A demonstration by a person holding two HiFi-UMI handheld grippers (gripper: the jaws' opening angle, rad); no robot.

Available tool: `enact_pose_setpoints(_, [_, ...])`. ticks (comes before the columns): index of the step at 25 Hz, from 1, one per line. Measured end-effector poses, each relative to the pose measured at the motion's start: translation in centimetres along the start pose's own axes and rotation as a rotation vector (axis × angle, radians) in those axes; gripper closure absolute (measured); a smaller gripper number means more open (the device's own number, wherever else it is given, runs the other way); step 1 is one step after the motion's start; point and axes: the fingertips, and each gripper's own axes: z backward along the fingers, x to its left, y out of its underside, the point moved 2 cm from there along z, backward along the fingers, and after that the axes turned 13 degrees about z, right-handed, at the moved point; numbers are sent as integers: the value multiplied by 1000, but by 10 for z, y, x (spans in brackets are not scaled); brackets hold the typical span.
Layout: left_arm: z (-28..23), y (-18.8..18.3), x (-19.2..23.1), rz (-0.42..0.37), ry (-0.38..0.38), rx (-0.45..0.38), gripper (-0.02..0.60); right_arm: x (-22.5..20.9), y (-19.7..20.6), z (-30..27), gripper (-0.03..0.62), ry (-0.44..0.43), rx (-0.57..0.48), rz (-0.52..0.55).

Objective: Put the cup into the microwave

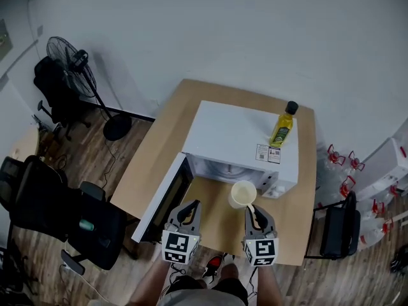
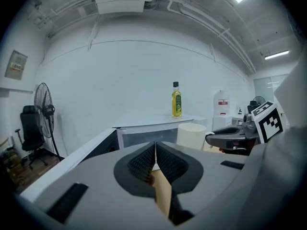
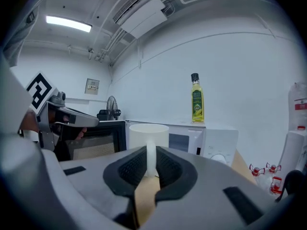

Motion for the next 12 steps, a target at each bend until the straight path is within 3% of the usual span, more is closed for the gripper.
enact_pose_setpoints(12, [-36, 18, 22, 49, -70, 39, 552, 3, 24, -63, 546, -94, 31, 16])
